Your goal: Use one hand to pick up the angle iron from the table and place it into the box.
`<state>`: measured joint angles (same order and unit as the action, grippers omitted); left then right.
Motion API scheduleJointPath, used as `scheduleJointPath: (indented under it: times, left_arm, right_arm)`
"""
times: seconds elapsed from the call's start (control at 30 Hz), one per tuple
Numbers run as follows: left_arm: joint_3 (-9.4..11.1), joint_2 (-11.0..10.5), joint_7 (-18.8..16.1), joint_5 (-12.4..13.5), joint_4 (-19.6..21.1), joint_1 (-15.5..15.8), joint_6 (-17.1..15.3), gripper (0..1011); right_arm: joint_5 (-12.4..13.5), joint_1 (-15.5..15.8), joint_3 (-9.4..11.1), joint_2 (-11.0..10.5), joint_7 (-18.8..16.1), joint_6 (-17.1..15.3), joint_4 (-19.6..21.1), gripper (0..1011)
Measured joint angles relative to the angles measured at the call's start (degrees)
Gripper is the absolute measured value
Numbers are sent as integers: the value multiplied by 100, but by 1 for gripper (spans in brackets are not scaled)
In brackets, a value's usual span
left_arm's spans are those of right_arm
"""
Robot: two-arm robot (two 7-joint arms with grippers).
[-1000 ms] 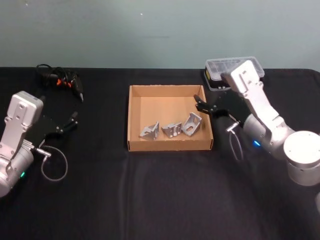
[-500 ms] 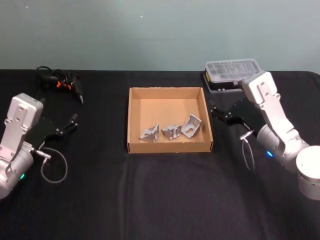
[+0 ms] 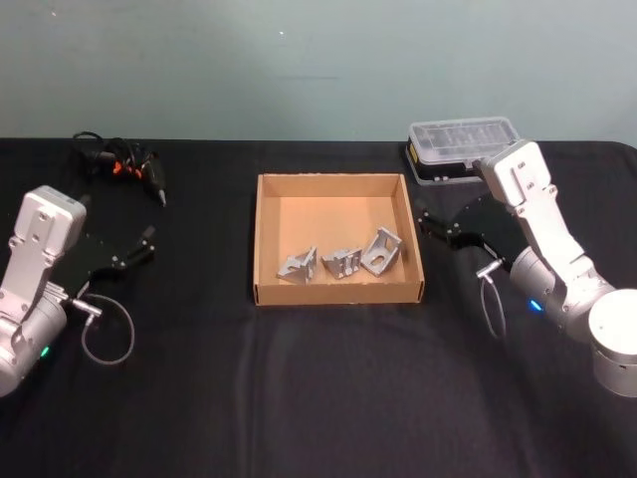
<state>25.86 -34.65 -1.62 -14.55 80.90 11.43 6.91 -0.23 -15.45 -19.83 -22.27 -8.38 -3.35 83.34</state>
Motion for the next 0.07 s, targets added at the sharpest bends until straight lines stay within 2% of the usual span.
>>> scheduleJointPath:
  times: [0.07]
  left_arm:
    - [0, 0, 0, 0, 0, 0, 0, 1000]
  right_arm:
    - [2, 0, -1, 0, 0, -2, -1, 1004]
